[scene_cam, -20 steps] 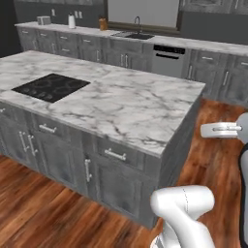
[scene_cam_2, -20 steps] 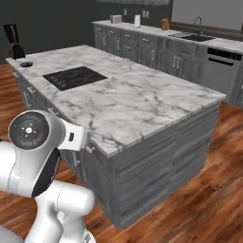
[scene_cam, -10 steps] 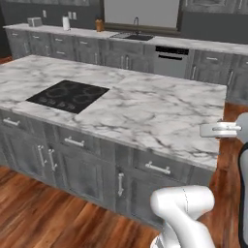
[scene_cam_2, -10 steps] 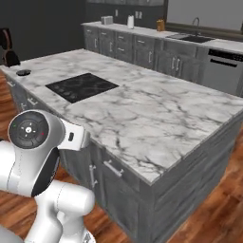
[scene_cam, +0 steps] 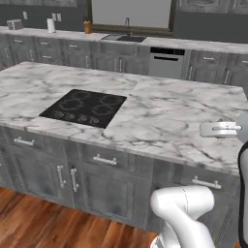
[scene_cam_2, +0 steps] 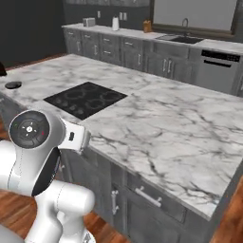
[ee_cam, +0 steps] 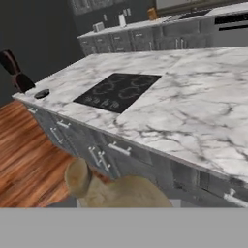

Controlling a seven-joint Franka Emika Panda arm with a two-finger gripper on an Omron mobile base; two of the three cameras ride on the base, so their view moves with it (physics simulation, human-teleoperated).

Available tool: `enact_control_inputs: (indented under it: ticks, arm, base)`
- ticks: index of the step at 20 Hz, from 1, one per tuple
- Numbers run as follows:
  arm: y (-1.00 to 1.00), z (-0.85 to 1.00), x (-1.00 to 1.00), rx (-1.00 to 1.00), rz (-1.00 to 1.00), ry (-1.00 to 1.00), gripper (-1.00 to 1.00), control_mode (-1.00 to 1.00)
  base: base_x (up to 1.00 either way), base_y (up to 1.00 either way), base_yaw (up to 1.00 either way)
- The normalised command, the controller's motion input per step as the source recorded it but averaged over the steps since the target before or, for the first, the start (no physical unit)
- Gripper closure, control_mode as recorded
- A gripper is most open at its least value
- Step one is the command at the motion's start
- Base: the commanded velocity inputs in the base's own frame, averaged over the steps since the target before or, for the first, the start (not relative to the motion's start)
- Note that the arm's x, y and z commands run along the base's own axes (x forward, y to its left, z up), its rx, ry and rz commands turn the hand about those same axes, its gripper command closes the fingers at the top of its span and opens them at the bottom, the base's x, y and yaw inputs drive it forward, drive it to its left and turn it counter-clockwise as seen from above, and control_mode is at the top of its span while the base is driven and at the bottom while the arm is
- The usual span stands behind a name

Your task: Grab the lime and garlic from the fridge, place them in the blender, close the lid, and turn on the blender to create a marinade.

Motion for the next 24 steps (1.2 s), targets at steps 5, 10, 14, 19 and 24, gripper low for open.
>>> enact_control_inputs:
  ticks: [5,10,14,19,24]
  arm:
    - [0.0,0.0,0.0,0.0,0.0,0.0,1.0,1.0]
    - [0.0,0.0,0.0,0.0,0.0,0.0,1.0,1.0]
    - [0.0,0.0,0.0,0.0,0.0,0.0,1.0,1.0]
    - [0.0,0.0,0.0,0.0,0.0,0.0,1.0,1.0]
    - [0.0,0.0,0.0,0.0,0.0,0.0,1.0,1.0]
  base:
    - [0.66,1.0,-0.29]
    - [0.67,1.0,-0.28]
    - [0.61,1.0,-0.22]
    - [0.55,1.0,-0.18]
    - [0.51,1.0,-0.16]
